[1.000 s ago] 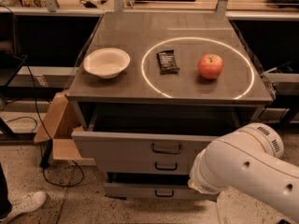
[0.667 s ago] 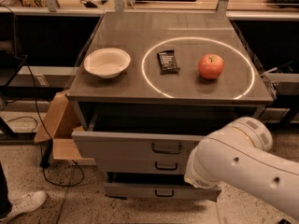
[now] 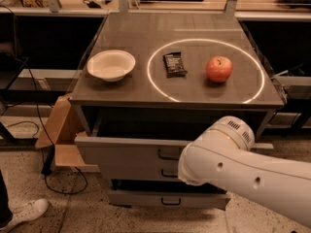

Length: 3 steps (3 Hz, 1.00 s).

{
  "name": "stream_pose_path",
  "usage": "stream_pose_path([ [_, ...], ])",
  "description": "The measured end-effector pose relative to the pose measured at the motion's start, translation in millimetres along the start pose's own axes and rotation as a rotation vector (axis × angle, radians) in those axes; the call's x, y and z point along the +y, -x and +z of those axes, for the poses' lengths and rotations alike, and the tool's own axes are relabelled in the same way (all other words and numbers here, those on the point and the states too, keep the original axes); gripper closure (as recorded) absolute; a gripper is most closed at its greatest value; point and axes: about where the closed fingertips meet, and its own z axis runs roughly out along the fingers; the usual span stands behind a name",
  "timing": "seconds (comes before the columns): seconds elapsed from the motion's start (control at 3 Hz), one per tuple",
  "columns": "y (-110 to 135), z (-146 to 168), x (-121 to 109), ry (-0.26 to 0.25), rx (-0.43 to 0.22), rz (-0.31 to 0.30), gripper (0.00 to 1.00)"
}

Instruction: Close top drawer

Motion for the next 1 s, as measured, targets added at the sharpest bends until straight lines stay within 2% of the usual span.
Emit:
stream_pose_path([
  [0.33,10.3,6.6,-1.6,-0.023,-0.015,-0.019,1.00],
  [1.0,-39.1,5.8,-39.5,-0.084,0.055,0.018,1.00],
])
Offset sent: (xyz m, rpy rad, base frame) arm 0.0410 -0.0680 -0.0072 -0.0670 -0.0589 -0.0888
